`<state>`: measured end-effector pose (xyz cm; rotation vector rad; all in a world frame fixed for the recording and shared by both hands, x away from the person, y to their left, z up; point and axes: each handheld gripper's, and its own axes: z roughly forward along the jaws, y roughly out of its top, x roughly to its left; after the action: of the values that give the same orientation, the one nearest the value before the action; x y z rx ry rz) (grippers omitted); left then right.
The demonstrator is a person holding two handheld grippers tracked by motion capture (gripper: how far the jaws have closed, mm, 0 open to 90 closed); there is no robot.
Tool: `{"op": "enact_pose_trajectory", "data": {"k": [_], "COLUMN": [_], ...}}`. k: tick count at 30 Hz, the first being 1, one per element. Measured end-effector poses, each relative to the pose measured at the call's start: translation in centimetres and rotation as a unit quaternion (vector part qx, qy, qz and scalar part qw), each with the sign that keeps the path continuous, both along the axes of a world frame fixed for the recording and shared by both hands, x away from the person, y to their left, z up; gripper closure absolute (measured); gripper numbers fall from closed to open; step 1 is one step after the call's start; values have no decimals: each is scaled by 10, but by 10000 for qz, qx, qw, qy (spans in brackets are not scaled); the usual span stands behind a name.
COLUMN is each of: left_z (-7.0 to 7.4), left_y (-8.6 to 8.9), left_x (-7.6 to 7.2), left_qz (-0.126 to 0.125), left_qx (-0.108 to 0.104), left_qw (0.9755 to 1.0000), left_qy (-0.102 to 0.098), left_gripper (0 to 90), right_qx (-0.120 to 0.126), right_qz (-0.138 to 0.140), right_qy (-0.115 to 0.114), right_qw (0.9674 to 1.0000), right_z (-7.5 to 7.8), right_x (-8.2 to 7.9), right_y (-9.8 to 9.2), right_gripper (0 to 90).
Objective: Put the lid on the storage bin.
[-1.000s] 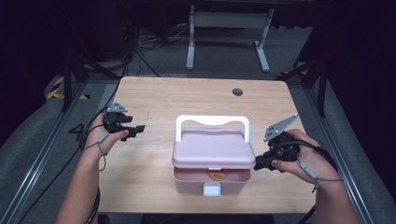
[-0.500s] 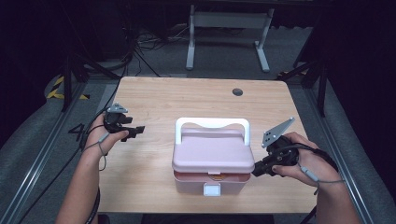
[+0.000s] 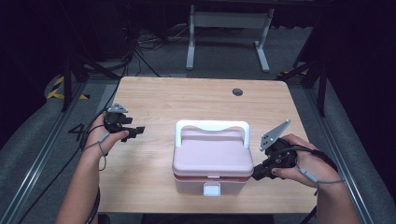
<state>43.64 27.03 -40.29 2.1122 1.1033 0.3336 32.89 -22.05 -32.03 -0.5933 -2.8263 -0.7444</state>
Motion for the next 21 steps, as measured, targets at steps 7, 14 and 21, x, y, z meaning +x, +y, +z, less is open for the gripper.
{"op": "enact_pose_trajectory", "data": {"k": [7, 14, 21], "left_z": [0, 0, 2], "left_y": [1, 4, 14], "left_x": [0, -2, -12], "left_qz": [2, 57, 157], "left_qx": [38, 5, -44], "left_qw": [10000, 10000, 9999], "left_qy": [8, 13, -40], "left_gripper": [304, 303, 298], "right_qx": [-183, 45, 561], "right_qz": [123, 97, -182], "right_qy": [97, 73, -471], "right_qw": [9997, 9999, 9971], "right_z": [-3, 2, 16], "right_x": [-1, -1, 9], "right_y": [0, -8, -16], "right_gripper": [801, 780, 656]}}
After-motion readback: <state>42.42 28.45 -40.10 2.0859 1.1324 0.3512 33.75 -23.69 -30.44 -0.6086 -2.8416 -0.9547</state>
